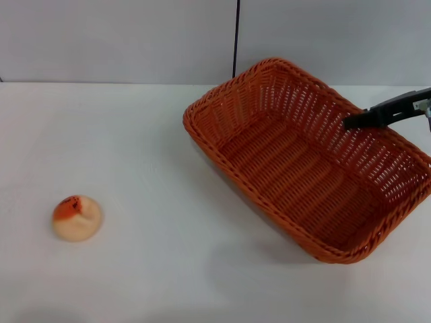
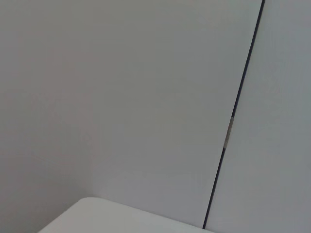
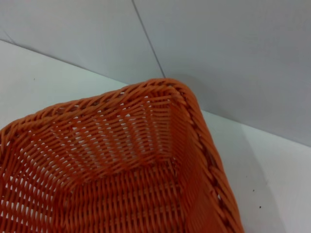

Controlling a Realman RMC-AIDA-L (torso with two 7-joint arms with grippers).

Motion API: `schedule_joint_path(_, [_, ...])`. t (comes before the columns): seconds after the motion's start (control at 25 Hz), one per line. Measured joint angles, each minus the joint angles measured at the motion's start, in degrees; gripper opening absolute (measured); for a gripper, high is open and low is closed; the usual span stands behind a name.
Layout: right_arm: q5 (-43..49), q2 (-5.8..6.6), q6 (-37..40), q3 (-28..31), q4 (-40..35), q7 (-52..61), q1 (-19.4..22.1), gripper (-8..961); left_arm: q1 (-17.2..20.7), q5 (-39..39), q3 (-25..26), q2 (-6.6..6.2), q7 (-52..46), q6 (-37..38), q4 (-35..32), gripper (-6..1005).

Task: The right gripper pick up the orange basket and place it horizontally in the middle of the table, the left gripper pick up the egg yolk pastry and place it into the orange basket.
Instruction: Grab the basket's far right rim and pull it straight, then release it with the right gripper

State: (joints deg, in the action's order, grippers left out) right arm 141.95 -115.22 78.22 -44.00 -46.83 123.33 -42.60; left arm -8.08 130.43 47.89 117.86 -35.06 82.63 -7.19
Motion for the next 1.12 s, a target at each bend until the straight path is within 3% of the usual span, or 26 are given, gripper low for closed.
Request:
schedule_joint_path(0.32, [-0.2,-0.32,-2.0,-1.8,-0.1,-5.3,-0.3,194,0.1,0.0,-0.2,0.0,-0.2,0.1,-0.2,794])
schedule_joint_path(0.68, [-4.7,-1.02,1.0,-4.8,-4.1,-18.4,-2.7,181,1.2,0.0,-0.4,0.0,-0.2,0.6,-0.2,793])
schedule_joint_path(0.84, [-7.0,0.14,6.7,-5.2,-4.2,-24.5,-6.2,179,2.4,0.0,-0.4,0.09,-0.2,0.9,0.0,793])
schedule_joint_path(1.12, [-8.9,0.39,13.7,-5.1,-2.7,-29.6,-8.8,176,3.7,0.0,-0.2,0.26,-0.3,1.2,0.3,792])
